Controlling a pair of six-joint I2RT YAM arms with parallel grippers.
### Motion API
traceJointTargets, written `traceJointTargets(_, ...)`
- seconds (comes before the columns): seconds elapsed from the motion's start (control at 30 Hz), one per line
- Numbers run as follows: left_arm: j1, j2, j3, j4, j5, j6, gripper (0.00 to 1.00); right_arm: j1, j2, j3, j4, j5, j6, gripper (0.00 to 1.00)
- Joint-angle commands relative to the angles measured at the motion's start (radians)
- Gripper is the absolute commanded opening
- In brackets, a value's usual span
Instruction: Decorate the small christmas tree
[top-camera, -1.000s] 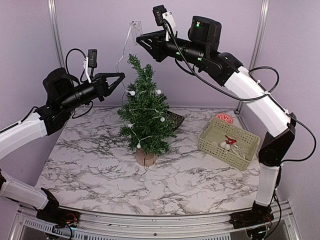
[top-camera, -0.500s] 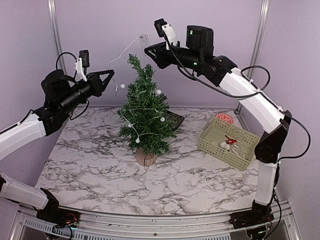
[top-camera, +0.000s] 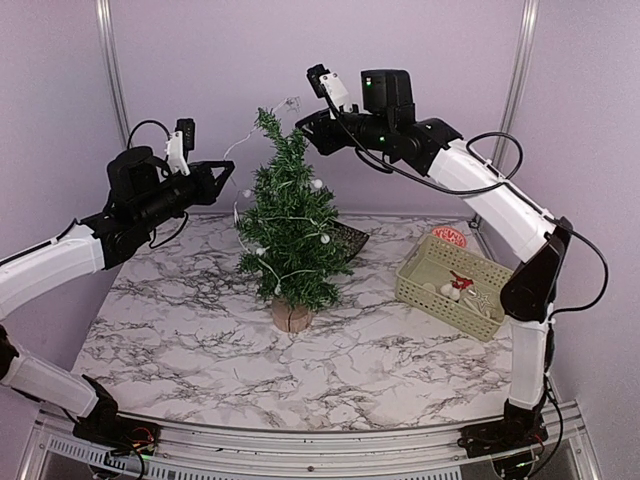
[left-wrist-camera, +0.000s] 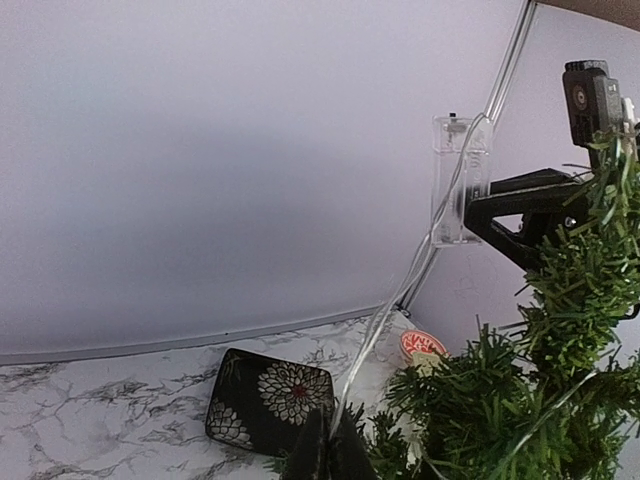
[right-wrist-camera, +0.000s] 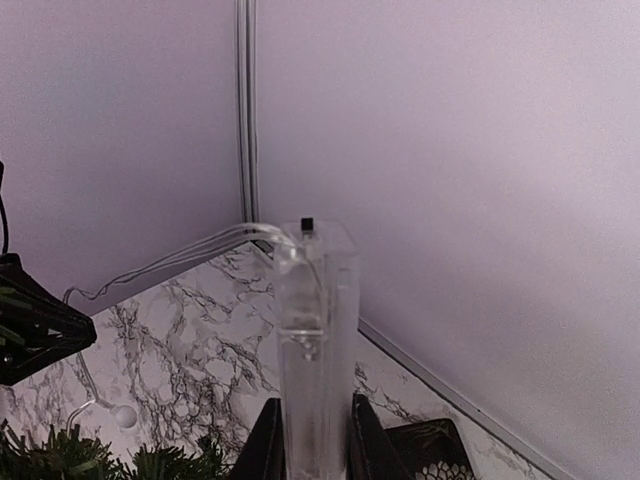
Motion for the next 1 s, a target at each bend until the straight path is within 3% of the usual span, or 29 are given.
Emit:
traceJointTargets(0.0, 0.005, -0.019, -0.009, -0.076, -0.092, 0.016, 0.00, -0.016, 0.010, -0.017, -0.013, 0.008, 0.016, 0.00)
traceJointTargets(0.17, 0.007, 0.003, 0.006, -0.125, -0.191, 0.001, 0.00, -0.032, 0.021, -0.026, -0.026, 0.004, 0.036, 0.00)
traceJointTargets(0.33, 0.009, 0.074, 0.044, -0.134, -0.182, -0.009, 0.00, -0.043, 0.024, -0.041, -0.045, 0.000, 0.050, 0.00)
traceJointTargets(0.57, 0.012, 0.135, 0.065, -0.095, -0.079, -0.025, 0.00, -0.083, -0.016, -0.120, -0.079, -0.008, 0.086, 0.00)
traceJointTargets(0.97, 0.012, 0.122, 0.064, 0.007, 0.116, -0.042, 0.00, -0.114, -0.246, -0.454, -0.071, -0.017, 0.079, 0.00)
